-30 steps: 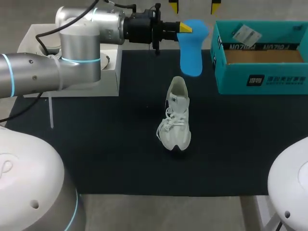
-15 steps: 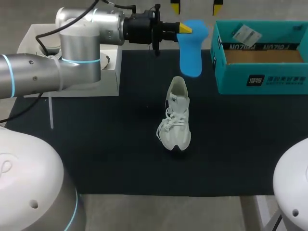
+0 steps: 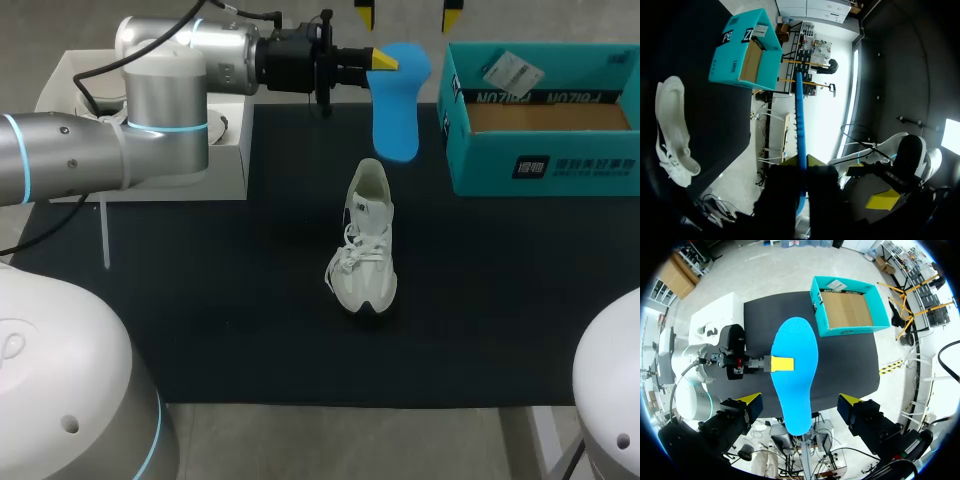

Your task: Take the shoe out of the shoebox, open the shoe tongue, remove and reinsert the insole, then place the shoe into the shoebox

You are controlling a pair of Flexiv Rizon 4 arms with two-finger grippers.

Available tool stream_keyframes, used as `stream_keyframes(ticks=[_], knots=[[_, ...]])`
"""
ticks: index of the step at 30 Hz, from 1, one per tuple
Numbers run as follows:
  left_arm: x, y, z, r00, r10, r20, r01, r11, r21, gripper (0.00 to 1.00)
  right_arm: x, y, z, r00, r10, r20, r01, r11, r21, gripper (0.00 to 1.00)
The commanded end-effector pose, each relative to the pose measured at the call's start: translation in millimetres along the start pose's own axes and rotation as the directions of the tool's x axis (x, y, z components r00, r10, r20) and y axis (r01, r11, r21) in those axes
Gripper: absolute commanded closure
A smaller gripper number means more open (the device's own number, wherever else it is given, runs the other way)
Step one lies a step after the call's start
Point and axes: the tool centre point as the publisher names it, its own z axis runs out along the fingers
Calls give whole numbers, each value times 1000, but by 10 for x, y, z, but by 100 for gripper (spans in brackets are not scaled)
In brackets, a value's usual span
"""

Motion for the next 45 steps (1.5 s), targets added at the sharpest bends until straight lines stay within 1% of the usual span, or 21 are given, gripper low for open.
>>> stream_keyframes(ticks=[1, 8, 9, 10, 17, 20, 21, 24, 29, 31, 32, 37, 45], knots=[[-9, 0, 22, 1000, 0, -1, 0, 1000, -3, 100, -3, 1, -3, 1000, 1, 0, -1, 1000, -1, 0], [11, -7, 19, 1000, 3, 2, -3, 1000, -4, 100, -3, 1, -3, 1000, 1, 0, -1, 1000, -1, 0], [23, -6, 10, 1000, 7, 0, -7, 1000, -2, 100, -40, 3, -2, 998, -14, -58, 14, 1000, -1, 0], [32, -6, 0, 1000, 9, 0, -9, 1000, 0, 100, -71, -5, -2, 995, -28, -91, 26, 1000, -14, 0], [33, -36, -60, 1000, 12, 1, -12, 1000, 18, 100, -301, -38, 13, 972, -45, -233, 35, 998, -47, 0], [41, -56, -92, 1000, 15, -2, -15, 999, 31, 100, -393, -58, 3, 945, -67, -320, 46, 996, -73, 0], [45, -65, -109, 1000, 18, -4, -18, 999, 39, 100, -426, -65, 3, 929, -79, -361, 55, 996, -77, 0], [57, -85, -164, 1000, 25, -8, -25, 998, 60, 100, -524, -88, 23, 896, -89, -435, 49, 993, -103, 0], [74, -89, -234, 999, 30, -13, -29, 996, 83, 100, -685, -123, 60, 804, -114, -584, 38, 989, -141, 0], [72, -90, -248, 999, 30, -11, -29, 996, 89, 100, -726, -131, 82, 767, -126, -629, 47, 989, -140, 0], [71, -90, -251, 1000, 29, -11, -28, 996, 90, 100, -739, -121, 108, 784, -108, -611, 42, 992, -121, 0], [56, -79, -246, 1000, 26, -11, -25, 995, 92, 100, -739, -121, 108, 784, -108, -611, 42, 992, -121, 0], [28, -69, -196, 1000, 15, -21, -13, 997, 72, 100, -739, -121, 108, 784, -108, -611, 42, 992, -121, 0]])
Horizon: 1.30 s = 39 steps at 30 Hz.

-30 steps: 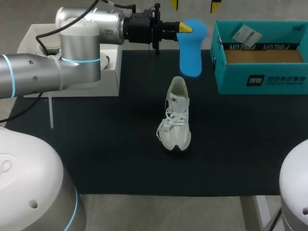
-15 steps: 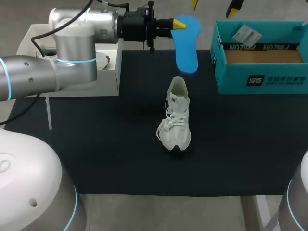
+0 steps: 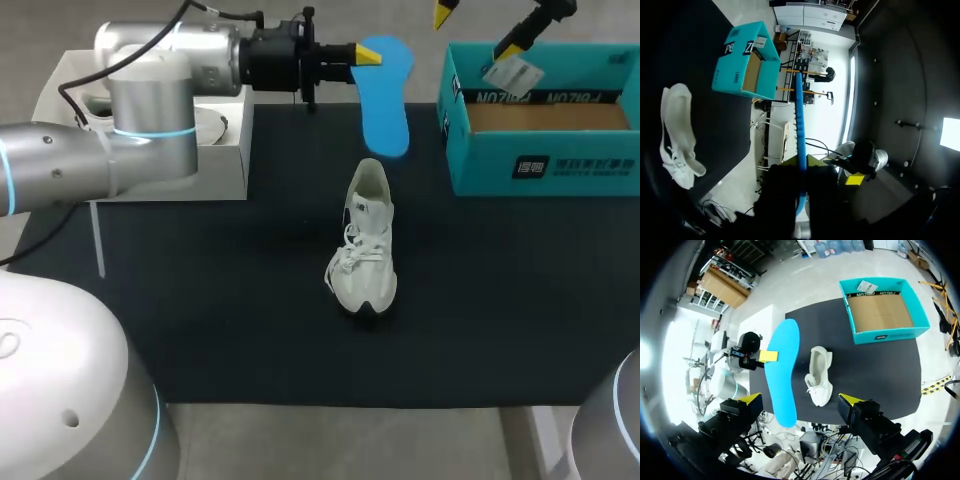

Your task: Take the shoe out of the shoebox, open the shoe tongue, remove and reinsert the insole, then place the shoe into the shoebox

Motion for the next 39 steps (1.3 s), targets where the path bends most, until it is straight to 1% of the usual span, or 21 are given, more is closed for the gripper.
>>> stream_keyframes(ticks=[1, 2, 4, 5, 7, 8, 10, 11, 12, 15, 16, 17, 20, 21, 23, 25, 26, 27, 32, 34, 39], knots=[[-10, -7, 28, 1000, -11, -24, 10, 1000, -14, 100, -38, -13, 19, 995, 0, -100, 0, 1000, -3, 0], [-8, -5, 30, 1000, -13, -29, 12, 1000, -16, 100, -38, -13, 19, 995, 0, -100, 0, 1000, -3, 0], [-5, -1, 29, 999, -13, -33, 13, 1000, -18, 100, -66, -31, 74, 964, -40, -261, 36, 999, -19, 0], [1, 0, 24, 999, -16, -40, 15, 1000, -20, 100, -71, -44, 96, 947, -67, -315, 55, 997, -48, 0], [17, 1, 15, 999, -17, -47, 16, 1000, -20, 100, -90, -73, 139, 931, -99, -351, 79, 994, -71, 0], [23, 2, 12, 999, -16, -48, 15, 1000, -20, 100, -97, -83, 161, 911, -101, -400, 76, 994, -78, 0], [33, 3, 6, 999, -15, -51, 14, 1000, -20, 100, -117, -94, 196, 884, -119, -452, 85, 992, -95, 0], [37, 4, 4, 998, -14, -53, 13, 1000, -20, 100, -128, -98, 217, 854, -113, -508, 73, 992, -99, 0], [39, 4, 4, 998, -14, -54, 13, 1000, -20, 100, -136, -98, 227, 845, -118, -521, 73, 992, -107, 0], [42, 6, 3, 998, -13, -55, 12, 1000, -21, 100, -177, -94, 264, 784, -123, -609, 61, 991, -121, 0], [43, 6, 2, 998, -13, -55, 12, 1000, -21, 100, -184, -93, 269, 776, -123, -618, 59, 991, -122, 0], [48, 7, 1, 998, -12, -55, 10, 1000, -21, 100, -202, -90, 280, 757, -116, -643, 48, 991, -122, 0], [50, 8, 0, 998, -11, -56, 10, 1000, -20, 100, -221, -79, 287, 753, -114, -648, 48, 992, -118, 0], [51, 11, 0, 998, -11, -56, 10, 1000, -19, 100, -224, -74, 294, 733, -111, -672, 45, 992, -115, 0], [51, 15, 0, 998, -12, -56, 11, 1000, -20, 100, -240, -59, 302, 734, -103, -671, 41, 993, -108, 0], [47, 20, 0, 998, -14, -56, 13, 1000, -21, 100, -245, -50, 312, 713, -104, -693, 38, 993, -110, 0], [45, 23, 0, 998, -15, -57, 14, 1000, -21, 100, -252, -44, 311, 734, -106, -671, 46, 993, -106, 0], [43, 27, 1, 998, -16, -58, 15, 1000, -22, 100, -243, -41, 323, 739, -110, -664, 53, 993, -106, 0], [42, 41, 0, 998, -16, -59, 14, 1000, -24, 100, -221, -40, 346, 704, -115, -700, 52, 992, -111, 0], [49, 42, -3, 998, -15, -59, 14, 1000, -24, 100, -246, -36, 370, 688, -103, -718, 38, 994, -105, 0], [63, 39, 3, 998, -10, -57, 8, 1000, -29, 100, -290, -48, 428, 702, -80, -707, 36, 996, -76, 0]])
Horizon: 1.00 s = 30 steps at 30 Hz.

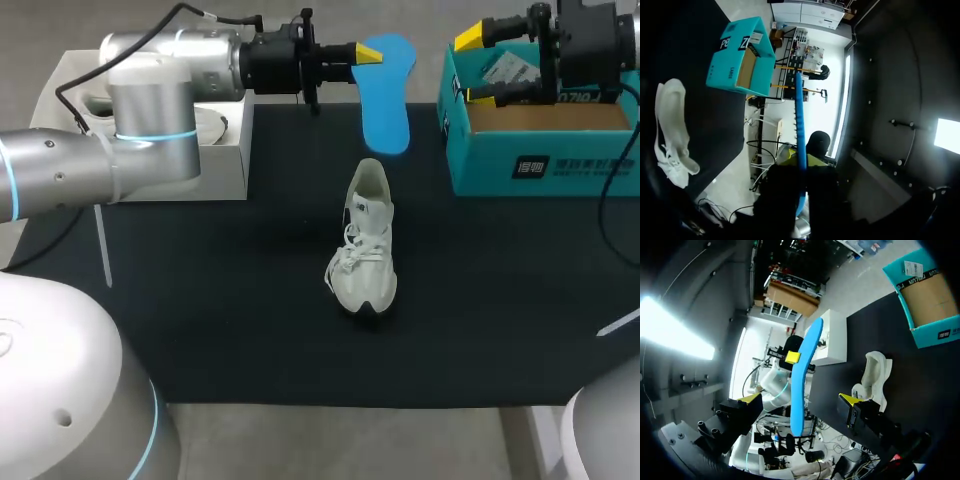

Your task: Take the shoe out of the shoebox, open the shoe tongue, remove and reinsert the insole, then place the shoe into the shoebox

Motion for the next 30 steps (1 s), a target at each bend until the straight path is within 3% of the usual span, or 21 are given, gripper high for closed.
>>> stream_keyframes(ticks=[1, 28, 30], knots=[[5, -3, 4, 1000, 2, 2, -2, 1000, -5, 100, -55, -10, 29, 999, 5, -53, -4, 1000, 10, 0], [16, 26, -1, 1000, -3, -22, 2, 1000, -10, 100, -152, 1, 63, 995, 34, -94, -35, 999, -9, 0], [136, 31, 12, 971, 232, 59, -235, 971, 44, 100, -152, 1, 63, 995, 34, -94, -35, 999, -9, 0]])
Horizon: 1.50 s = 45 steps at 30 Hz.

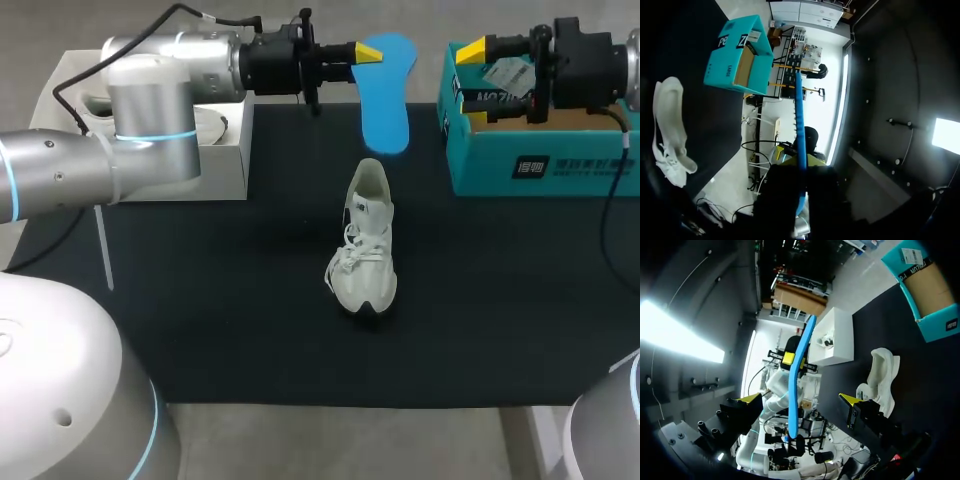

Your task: Take the shoe out of the shoebox, open the shoe tongue, remove and reinsert the insole, then place the shoe into the shoebox

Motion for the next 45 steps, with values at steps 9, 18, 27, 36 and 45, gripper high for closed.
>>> stream_keyframes(ticks=[9, 18, 27, 36, 45], knots=[[385, 125, 4, 670, 738, 78, -737, 651, 179, 100, -2, 4, 14, 1000, 1, 1, -1, 1000, -1, 0], [385, 125, 4, 670, 738, 78, -737, 651, 179, 100, -2, 4, 14, 1000, 1, 1, -1, 1000, -1, 0], [293, 12, 64, 33, 997, 73, -985, 45, -165, 100, -2, 4, 14, 1000, 1, 1, -1, 1000, -1, 0], [299, -55, 40, -296, 954, 55, -934, -277, -227, 100, -2, 4, 14, 1000, 1, 1, -1, 1000, -1, 0], [284, -71, 53, -457, 889, 22, -875, -445, -190, 100, -2, 4, 14, 1000, 1, 1, -1, 1000, -1, 0]])
